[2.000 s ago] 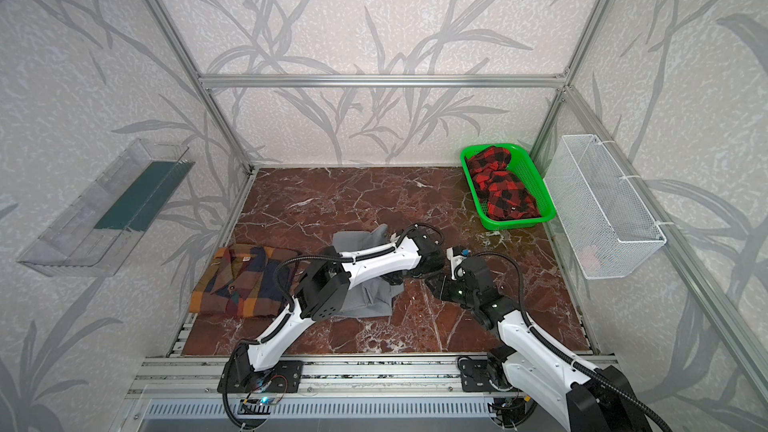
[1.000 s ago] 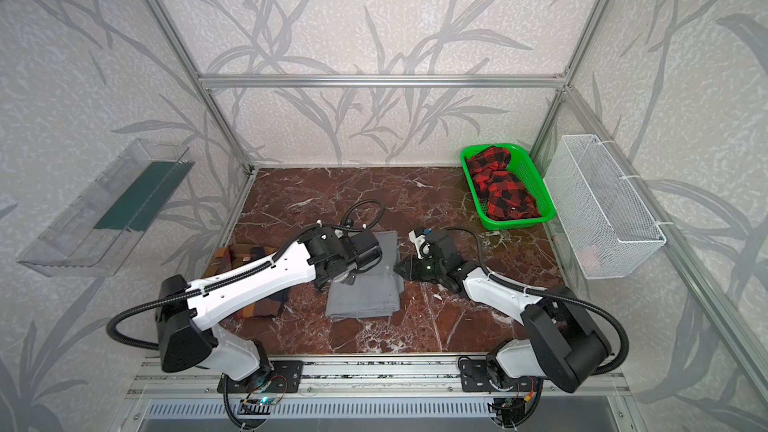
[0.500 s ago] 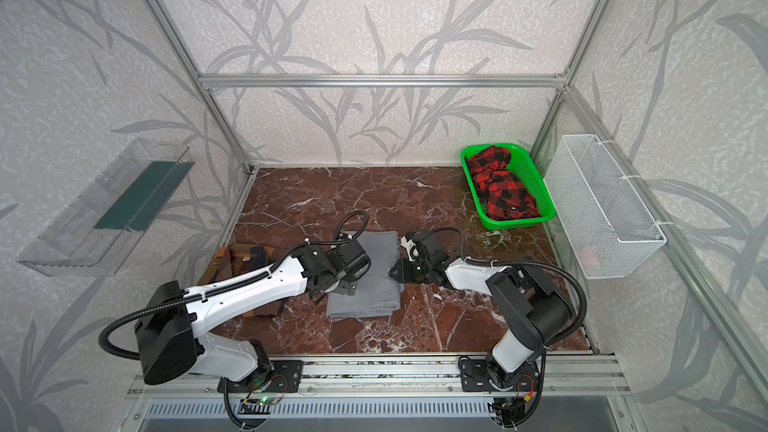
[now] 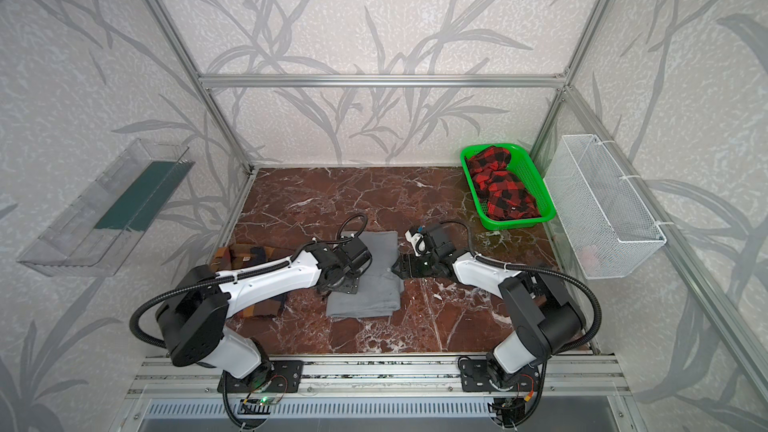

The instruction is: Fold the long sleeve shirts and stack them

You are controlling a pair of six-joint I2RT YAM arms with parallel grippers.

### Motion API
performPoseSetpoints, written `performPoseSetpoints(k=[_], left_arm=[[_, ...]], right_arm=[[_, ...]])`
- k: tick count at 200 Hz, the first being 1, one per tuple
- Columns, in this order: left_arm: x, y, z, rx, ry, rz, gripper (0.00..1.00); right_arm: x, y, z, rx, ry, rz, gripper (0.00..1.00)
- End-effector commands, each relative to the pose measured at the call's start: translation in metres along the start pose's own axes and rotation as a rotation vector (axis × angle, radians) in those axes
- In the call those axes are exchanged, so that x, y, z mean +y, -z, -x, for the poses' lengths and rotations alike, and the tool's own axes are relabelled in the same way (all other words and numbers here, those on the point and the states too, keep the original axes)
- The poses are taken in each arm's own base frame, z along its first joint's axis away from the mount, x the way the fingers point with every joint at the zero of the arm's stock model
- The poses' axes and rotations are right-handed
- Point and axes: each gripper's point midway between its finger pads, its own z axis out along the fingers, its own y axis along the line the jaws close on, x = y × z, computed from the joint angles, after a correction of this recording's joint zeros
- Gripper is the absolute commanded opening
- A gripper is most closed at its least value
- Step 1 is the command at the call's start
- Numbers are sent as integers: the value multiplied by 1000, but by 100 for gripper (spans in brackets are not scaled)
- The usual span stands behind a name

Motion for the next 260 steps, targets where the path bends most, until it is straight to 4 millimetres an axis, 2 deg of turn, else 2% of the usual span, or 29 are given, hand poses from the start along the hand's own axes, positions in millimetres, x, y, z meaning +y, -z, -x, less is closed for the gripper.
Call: performPoseSetpoints(k=[1, 29, 54, 57, 89, 106, 120, 144, 160, 177, 188, 191, 204, 232, 260], left_arm=[[-3, -13, -8, 46, 5, 19, 92], [-7, -31, -23, 98, 19, 16, 92], [-9, -42, -32, 130, 28, 14, 92], [-10, -42, -33, 132, 30, 11, 92], [-13, -47, -39, 151, 35, -4, 92], [-13, -46, -39, 151, 34, -4, 92], [-12, -43, -37, 144, 37, -9, 92], [-11, -36, -34, 124, 44, -18, 92], [-9, -35, -35, 123, 46, -17, 92], [-6, -34, -36, 125, 47, -10, 92], [-5, -32, -36, 122, 49, -12, 92], [-5, -32, -36, 122, 49, -11, 92], [-4, -28, -35, 115, 53, -18, 92], [-10, -12, -26, 95, 74, -72, 92], [-11, 25, -6, 27, 112, -153, 92]], right_arm=[[4, -9, 2, 11, 29, 37, 74], [-4, -22, -1, 24, 22, 26, 71], [-5, -30, -4, 17, 14, 36, 66], [-9, -35, -8, 32, 2, 32, 65], [0, -48, -14, 47, -12, 79, 52], [5, -49, -13, 30, -3, 72, 44], [7, -47, -11, 13, -14, 76, 35], [0, -49, -9, -1, -36, 44, 27], [-3, -53, -10, -5, -58, 42, 14], [-7, -53, -12, -6, -85, 30, 4], [-11, -50, -11, -24, -94, 4, 3], [-13, -48, -10, -32, -95, -9, 0], [-21, -39, -11, -43, -98, -77, 0], [-33, -1, -1, -112, -90, -241, 0], [-43, 45, 5, -203, -59, -387, 0]])
